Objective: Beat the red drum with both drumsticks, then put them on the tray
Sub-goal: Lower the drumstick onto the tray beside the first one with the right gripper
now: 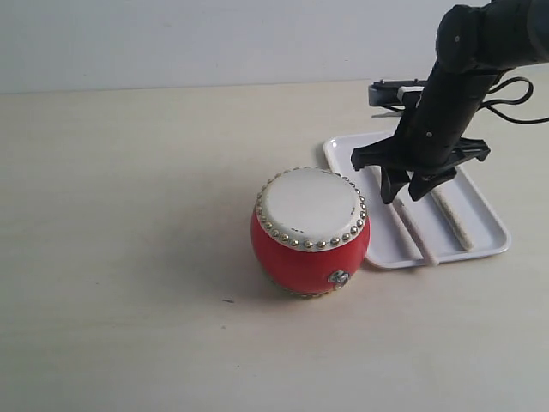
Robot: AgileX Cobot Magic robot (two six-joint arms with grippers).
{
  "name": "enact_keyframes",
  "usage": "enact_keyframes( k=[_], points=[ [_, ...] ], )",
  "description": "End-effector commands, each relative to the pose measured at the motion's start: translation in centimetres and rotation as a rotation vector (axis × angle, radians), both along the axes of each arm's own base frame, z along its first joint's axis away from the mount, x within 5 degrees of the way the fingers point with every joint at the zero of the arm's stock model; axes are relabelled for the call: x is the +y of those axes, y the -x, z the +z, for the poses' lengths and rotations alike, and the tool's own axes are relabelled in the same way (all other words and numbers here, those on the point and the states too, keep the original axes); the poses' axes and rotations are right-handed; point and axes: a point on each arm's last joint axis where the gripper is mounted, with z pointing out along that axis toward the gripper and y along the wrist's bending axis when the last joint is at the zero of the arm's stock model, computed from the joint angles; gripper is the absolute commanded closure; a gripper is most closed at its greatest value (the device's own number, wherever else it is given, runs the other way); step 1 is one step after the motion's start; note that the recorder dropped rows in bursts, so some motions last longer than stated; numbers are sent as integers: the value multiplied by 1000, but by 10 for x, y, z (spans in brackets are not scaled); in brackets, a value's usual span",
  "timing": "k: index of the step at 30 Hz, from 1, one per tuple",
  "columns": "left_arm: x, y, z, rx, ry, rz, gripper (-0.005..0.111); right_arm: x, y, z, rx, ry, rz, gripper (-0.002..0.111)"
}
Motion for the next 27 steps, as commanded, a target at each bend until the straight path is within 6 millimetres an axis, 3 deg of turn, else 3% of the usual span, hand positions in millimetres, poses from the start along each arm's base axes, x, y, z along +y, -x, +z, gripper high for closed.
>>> enact_keyframes(
  k=[1, 19, 27],
  points=[
    [1, 1, 1, -13, 6, 6, 107, -2, -3, 6, -37, 9, 31, 66],
    [0, 1, 1, -6, 19, 3, 107, -7, -6, 4, -70, 72, 47, 66],
    [-1, 1, 1, -5, 21, 2, 107, -7, -5, -3, -38, 71, 44, 72]
  ],
)
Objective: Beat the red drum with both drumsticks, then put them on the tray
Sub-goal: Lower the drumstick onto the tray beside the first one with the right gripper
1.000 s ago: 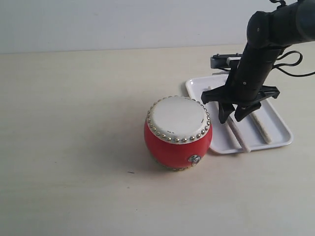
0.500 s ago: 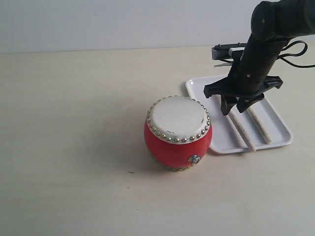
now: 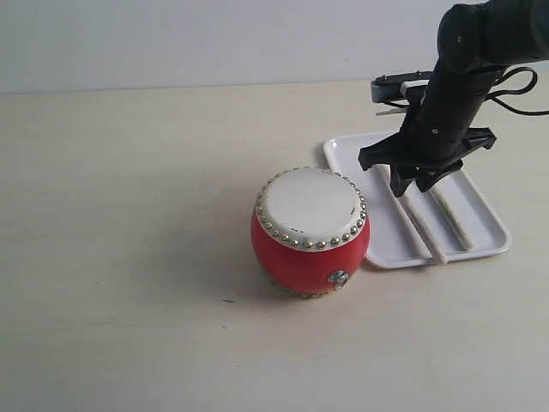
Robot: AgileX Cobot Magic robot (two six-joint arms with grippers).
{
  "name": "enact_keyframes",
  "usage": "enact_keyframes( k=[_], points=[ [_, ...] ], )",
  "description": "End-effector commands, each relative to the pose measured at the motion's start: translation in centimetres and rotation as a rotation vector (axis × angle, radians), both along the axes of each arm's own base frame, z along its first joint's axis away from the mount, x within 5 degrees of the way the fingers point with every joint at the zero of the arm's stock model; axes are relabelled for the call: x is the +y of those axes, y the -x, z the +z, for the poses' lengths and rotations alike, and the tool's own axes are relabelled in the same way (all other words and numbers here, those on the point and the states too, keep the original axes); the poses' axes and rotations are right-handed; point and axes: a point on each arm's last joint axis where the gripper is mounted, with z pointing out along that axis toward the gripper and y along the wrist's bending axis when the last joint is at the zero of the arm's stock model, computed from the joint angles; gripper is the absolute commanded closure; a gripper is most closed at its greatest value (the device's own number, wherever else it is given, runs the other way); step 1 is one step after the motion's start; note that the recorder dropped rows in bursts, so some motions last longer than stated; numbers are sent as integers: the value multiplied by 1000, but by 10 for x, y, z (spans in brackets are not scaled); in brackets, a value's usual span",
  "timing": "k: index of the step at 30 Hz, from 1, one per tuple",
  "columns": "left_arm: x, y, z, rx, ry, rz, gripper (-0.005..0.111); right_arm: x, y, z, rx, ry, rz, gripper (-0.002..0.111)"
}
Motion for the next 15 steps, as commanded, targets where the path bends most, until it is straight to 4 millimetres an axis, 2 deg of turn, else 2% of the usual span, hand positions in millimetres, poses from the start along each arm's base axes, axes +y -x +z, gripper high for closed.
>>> enact_keyframes(
  k=[1, 3, 7, 9, 12, 15],
  points=[
    [0, 1, 1, -6, 19, 3, 107, -2, 0, -8, 37, 11, 0, 72],
    [0, 1, 1, -6, 19, 3, 107, -2, 1, -16, 68, 17, -1, 72],
    [0, 1, 1, -6, 19, 3, 107, -2, 1, -19, 73, 18, -2, 74],
    [0, 1, 1, -6, 19, 3, 107, -1, 1, -19, 72, 16, -3, 82],
    [0, 1, 1, -6, 19, 3, 107, -2, 1, -19, 72, 18, -2, 106],
    [0, 1, 1, -6, 19, 3, 107, -1, 0, -19, 68, 17, -2, 108]
  ],
)
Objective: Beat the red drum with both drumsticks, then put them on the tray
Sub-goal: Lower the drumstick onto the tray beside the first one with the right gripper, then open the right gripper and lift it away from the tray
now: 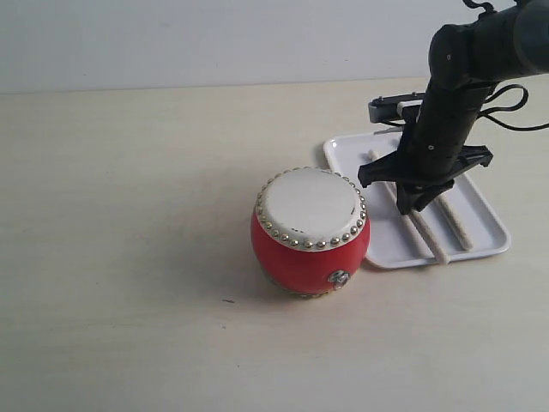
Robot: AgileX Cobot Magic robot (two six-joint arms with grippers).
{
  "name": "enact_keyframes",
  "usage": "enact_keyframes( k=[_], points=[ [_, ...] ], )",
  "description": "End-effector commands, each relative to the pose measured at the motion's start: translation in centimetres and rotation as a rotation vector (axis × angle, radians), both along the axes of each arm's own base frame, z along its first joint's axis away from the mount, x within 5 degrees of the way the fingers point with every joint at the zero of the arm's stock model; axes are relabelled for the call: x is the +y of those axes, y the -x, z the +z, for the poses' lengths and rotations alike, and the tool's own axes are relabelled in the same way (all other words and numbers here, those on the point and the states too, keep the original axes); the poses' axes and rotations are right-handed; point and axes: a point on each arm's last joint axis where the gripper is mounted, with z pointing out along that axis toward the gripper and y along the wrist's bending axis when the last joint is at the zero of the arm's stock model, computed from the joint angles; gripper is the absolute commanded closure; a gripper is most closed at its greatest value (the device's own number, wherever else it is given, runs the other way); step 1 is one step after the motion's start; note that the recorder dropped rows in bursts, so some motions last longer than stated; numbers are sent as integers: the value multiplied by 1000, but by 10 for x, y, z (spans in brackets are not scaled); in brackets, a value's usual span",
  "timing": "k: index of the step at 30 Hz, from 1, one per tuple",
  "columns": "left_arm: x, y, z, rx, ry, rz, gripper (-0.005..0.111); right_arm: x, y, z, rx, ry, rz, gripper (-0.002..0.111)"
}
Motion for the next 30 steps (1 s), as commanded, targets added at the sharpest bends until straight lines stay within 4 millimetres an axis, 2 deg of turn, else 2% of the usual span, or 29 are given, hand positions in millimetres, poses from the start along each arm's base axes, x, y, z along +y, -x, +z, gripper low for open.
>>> enact_keyframes(
  k=[1, 7, 14, 17, 24, 28, 30],
  points=[
    [0, 1, 1, -6, 19, 3, 107, -1, -2, 3, -19, -3, -1, 108],
    [0, 0, 2, -17, 21, 7, 107, 3, -16, 30, -131, -37, -26, 108],
    [-1, 0, 2, -16, 24, 5, 107, 3, -18, 14, -91, -27, -52, 108],
    [-1, 1, 2, -14, 25, 4, 107, 3, -18, 14, -92, -29, -53, 101],
    [-1, 1, 2, -14, 25, 4, 107, 3, -18, 17, -94, -30, -53, 73],
    [-1, 1, 2, -14, 25, 4, 107, 3, -17, 35, -137, -39, -51, 70],
    [-1, 1, 2, -14, 25, 4, 107, 2, -14, 52, -165, -48, -51, 70]
  ],
)
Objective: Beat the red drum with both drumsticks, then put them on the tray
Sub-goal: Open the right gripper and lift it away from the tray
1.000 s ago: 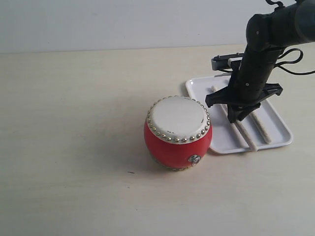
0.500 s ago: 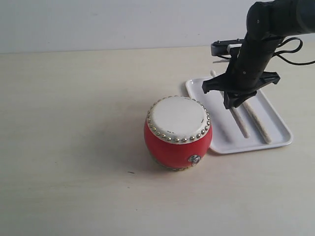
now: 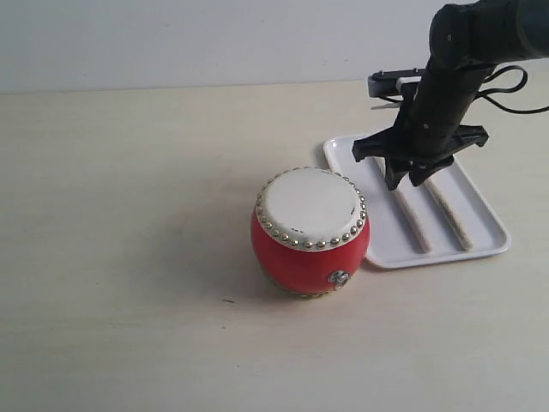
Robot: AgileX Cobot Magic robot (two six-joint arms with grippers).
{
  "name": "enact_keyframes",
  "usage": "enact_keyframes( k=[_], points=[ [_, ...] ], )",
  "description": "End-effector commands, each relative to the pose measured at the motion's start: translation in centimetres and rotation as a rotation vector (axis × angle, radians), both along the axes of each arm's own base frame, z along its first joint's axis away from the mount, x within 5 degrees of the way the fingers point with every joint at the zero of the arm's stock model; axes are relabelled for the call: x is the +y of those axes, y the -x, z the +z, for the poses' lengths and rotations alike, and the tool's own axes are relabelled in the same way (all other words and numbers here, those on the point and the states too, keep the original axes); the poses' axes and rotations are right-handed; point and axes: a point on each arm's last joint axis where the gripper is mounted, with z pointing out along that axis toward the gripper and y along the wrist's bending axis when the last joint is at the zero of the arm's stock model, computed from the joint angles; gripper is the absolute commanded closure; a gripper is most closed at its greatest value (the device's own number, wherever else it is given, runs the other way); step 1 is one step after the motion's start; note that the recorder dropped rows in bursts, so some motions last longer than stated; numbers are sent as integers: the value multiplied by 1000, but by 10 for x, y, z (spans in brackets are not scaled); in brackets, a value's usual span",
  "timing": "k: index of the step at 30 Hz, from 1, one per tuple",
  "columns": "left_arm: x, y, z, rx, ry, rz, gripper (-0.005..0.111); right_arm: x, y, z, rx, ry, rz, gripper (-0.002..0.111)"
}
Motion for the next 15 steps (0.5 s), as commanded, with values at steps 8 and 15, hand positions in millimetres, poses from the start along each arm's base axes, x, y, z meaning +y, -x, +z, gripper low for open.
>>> enact_keyframes(
  k=[8, 15],
  points=[
    [0, -7, 0, -85, 33, 34, 107, -16, 52, 121, -397, -88, 30, 87],
    [-1, -20, -14, -189, 72, 100, 107, -38, 131, 148, -597, -133, 38, 108]
  ],
)
